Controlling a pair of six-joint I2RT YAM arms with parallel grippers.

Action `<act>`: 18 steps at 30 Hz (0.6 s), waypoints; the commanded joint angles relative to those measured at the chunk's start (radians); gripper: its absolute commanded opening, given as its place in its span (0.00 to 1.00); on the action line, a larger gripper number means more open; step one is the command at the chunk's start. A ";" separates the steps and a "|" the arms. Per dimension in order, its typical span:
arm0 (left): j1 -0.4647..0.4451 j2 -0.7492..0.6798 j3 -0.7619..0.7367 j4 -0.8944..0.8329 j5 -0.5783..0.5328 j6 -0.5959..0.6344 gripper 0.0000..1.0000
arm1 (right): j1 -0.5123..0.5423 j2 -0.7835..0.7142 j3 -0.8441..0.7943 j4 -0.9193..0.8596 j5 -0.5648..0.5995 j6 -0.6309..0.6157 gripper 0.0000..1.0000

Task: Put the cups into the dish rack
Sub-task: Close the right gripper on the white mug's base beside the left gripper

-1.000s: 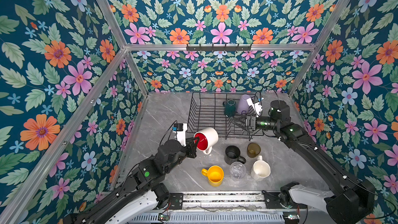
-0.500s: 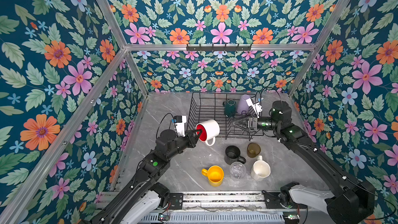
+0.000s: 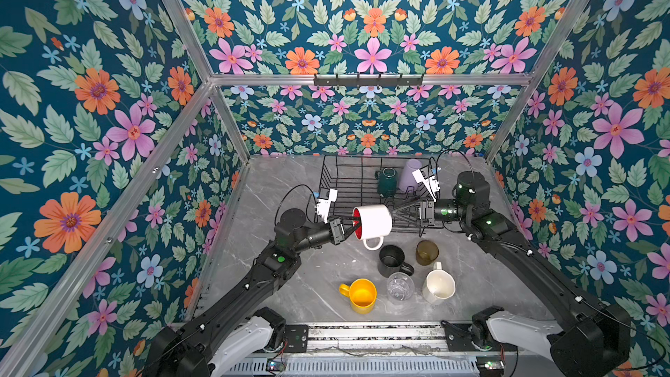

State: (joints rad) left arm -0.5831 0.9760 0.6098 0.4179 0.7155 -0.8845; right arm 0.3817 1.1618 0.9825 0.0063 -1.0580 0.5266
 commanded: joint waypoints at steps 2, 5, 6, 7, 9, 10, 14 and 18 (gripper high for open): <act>0.002 0.012 0.002 0.130 0.042 -0.015 0.00 | 0.022 -0.010 0.006 0.023 -0.035 -0.034 0.99; 0.002 0.016 0.001 0.133 0.047 -0.015 0.00 | 0.044 -0.005 0.014 -0.009 -0.013 -0.062 0.99; 0.002 0.018 0.001 0.133 0.048 -0.015 0.00 | 0.050 -0.001 0.018 -0.020 -0.008 -0.071 0.99; 0.002 0.019 0.002 0.133 0.052 -0.015 0.00 | 0.059 0.003 0.021 -0.028 -0.005 -0.076 0.99; 0.002 0.022 0.002 0.140 0.057 -0.018 0.00 | 0.073 0.011 0.023 -0.028 -0.001 -0.079 0.99; 0.001 0.023 0.002 0.143 0.057 -0.019 0.00 | 0.082 0.015 0.025 -0.029 0.004 -0.080 0.99; 0.002 0.022 0.001 0.158 0.064 -0.025 0.00 | 0.110 0.033 0.028 -0.028 0.014 -0.082 0.99; 0.001 0.026 0.001 0.169 0.071 -0.028 0.00 | 0.127 0.045 0.027 -0.008 0.014 -0.063 0.99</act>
State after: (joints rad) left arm -0.5827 1.0023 0.6067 0.4873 0.7650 -0.8955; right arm 0.5022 1.2030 1.0054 -0.0261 -1.0489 0.4644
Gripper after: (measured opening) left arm 0.093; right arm 0.986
